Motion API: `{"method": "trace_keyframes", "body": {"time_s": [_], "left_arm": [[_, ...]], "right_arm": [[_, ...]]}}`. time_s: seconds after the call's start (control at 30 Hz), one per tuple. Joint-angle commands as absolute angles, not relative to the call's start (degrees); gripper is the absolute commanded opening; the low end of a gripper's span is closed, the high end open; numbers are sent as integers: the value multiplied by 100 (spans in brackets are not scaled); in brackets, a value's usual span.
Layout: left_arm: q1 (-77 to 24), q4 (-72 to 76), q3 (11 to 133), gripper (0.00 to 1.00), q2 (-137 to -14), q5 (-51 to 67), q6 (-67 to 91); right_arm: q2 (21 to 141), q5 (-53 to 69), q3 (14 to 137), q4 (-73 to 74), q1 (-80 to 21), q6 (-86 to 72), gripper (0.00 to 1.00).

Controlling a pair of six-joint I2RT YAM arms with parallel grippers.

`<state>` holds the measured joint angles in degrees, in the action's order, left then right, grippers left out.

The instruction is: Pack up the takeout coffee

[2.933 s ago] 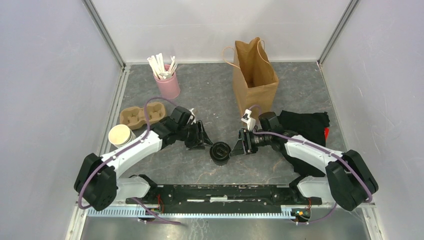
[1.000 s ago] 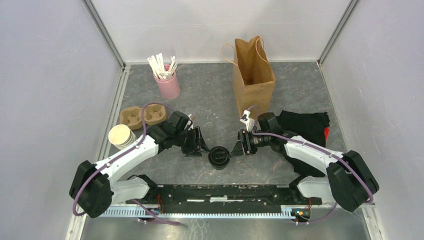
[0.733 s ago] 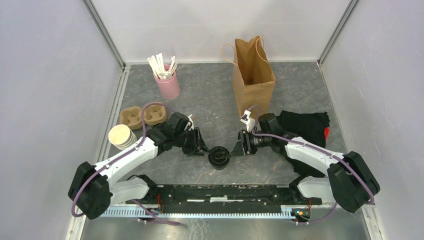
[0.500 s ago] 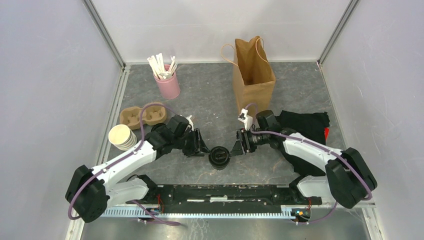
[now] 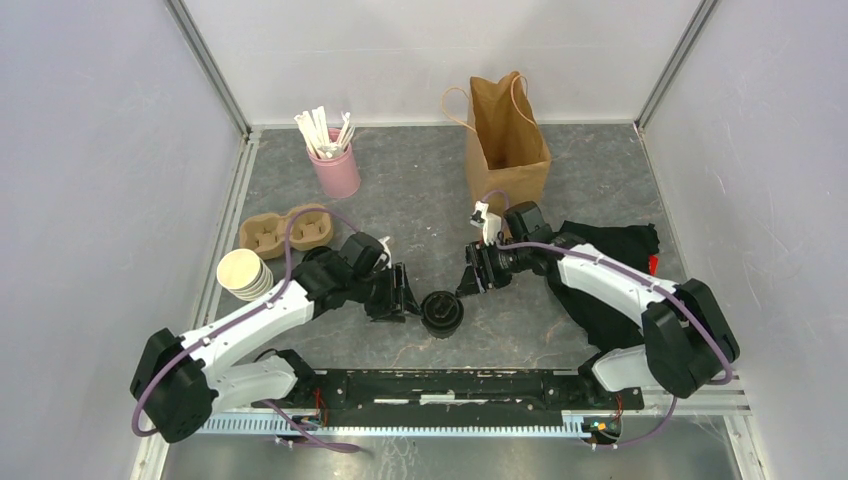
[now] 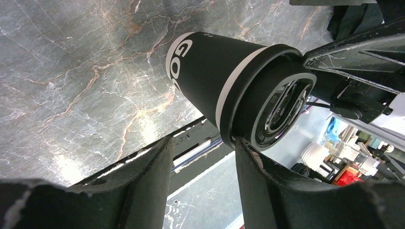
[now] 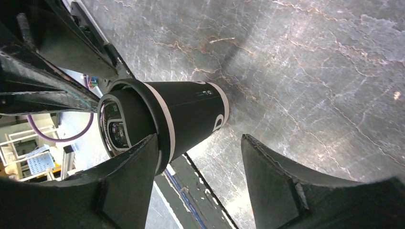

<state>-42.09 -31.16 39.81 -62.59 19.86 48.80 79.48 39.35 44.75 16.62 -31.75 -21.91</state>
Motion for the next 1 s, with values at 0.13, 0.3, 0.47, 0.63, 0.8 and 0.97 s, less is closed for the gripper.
{"method": "trace_keyframes", "body": {"time_s": [0.13,0.3,0.47,0.63,0.8,0.97], "left_arm": [[-3910,-3113,4350,61,-5944,2053,4887],[-3695,-2922,4381,62,-6188,2211,4834],[-3659,-2745,4439,59,-6515,2297,4721],[-3667,-2458,4342,59,-6667,2578,4753],[-3668,-2391,4193,60,-6622,2634,4796],[-3665,-2444,4062,58,-6520,2592,4815]], "right_arm": [[7472,3542,4781,2526,-3099,-1772,76],[7129,3844,4283,2312,-3095,-2060,76],[6876,4355,3625,1352,-3091,-2840,73],[6859,4567,3328,871,-3103,-3126,71],[6917,4732,3226,657,-3107,-3235,71],[6943,4807,3185,556,-3124,-3298,72]]}}
